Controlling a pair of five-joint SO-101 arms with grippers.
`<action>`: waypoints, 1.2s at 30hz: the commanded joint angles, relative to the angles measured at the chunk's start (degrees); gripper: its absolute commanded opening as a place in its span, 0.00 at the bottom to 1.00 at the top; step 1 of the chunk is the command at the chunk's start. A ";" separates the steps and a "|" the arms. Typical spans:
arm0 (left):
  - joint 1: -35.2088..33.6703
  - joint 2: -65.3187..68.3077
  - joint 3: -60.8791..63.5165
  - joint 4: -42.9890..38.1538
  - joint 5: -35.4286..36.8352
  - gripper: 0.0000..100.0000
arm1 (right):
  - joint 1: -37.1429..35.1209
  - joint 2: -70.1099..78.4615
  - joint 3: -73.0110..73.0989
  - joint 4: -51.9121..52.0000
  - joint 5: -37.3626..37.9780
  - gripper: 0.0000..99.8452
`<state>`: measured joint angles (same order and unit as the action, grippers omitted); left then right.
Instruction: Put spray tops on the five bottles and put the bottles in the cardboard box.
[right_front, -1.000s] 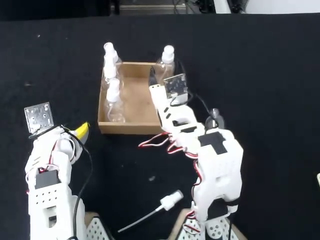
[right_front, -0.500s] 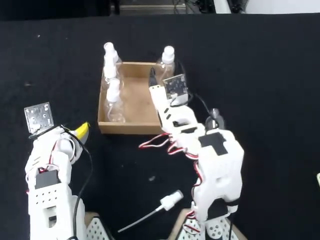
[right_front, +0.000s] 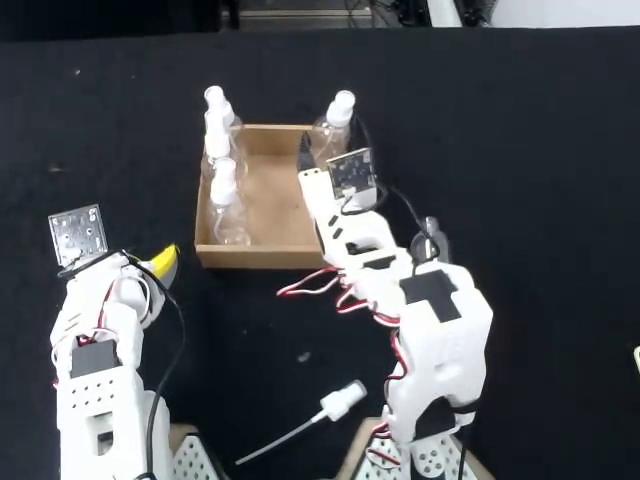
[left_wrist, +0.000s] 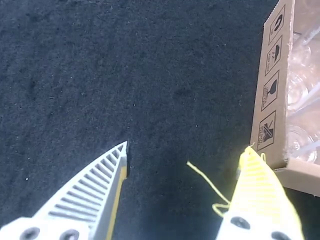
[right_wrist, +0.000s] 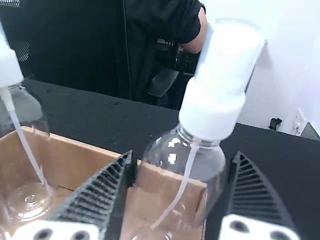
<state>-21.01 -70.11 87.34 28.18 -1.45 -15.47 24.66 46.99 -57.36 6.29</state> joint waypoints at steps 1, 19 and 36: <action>0.66 -0.97 -0.40 -1.23 -0.26 0.32 | -0.79 -3.30 0.40 -1.05 0.44 0.27; 0.66 -0.97 -0.40 -1.23 -0.35 0.32 | -0.97 -7.43 2.51 1.76 0.26 0.27; 0.66 -0.97 -0.40 -1.23 -0.35 0.32 | -2.02 -12.44 6.55 2.20 0.09 0.27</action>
<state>-21.01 -70.11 87.34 28.18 -1.45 -16.35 15.78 53.23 -55.60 6.29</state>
